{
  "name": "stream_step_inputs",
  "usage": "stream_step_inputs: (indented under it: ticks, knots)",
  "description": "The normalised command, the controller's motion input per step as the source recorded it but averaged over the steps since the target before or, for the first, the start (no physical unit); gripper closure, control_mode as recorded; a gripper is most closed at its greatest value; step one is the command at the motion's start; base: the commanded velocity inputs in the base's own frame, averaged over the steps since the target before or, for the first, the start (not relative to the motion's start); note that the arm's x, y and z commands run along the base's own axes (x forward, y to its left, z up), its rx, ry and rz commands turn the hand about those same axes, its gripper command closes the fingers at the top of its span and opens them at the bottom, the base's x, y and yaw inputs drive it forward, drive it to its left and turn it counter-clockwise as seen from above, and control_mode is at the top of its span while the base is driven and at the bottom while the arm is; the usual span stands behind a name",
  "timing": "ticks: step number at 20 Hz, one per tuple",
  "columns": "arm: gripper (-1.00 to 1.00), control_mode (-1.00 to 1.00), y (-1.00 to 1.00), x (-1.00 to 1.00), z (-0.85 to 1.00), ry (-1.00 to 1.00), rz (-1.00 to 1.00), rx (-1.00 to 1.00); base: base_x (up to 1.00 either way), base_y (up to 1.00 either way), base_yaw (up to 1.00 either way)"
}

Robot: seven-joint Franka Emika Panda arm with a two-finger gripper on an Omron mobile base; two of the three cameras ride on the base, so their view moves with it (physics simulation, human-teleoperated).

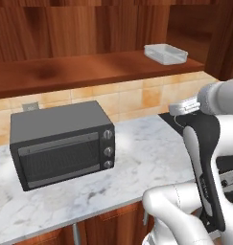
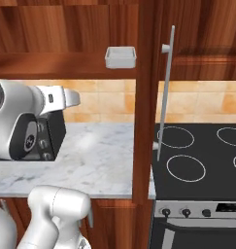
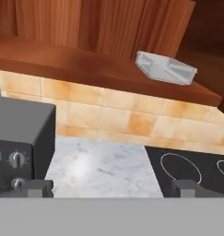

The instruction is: Retrieve the tupperware and aluminum foil from the cabinet and place them on the dining counter near the plate with lemon wedge and fish to prepare for storing leftovers.

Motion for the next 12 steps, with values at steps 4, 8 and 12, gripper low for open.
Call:
stream_step_inputs:
  ticks: [4,8,12]
  knots:
    - [-1.0,-1.0,0.0,0.28,0.59,-0.18,0.0,0.0,0.0,0.0,0.0]
    - [-1.0,-1.0,0.0,0.29,0.51,-0.2,0.0,0.0,0.0,0.0,0.0]
    - [-1.0,-1.0,-0.01,0.34,0.3,-0.06,-0.02,0.0,0.0,0.0,0.0]
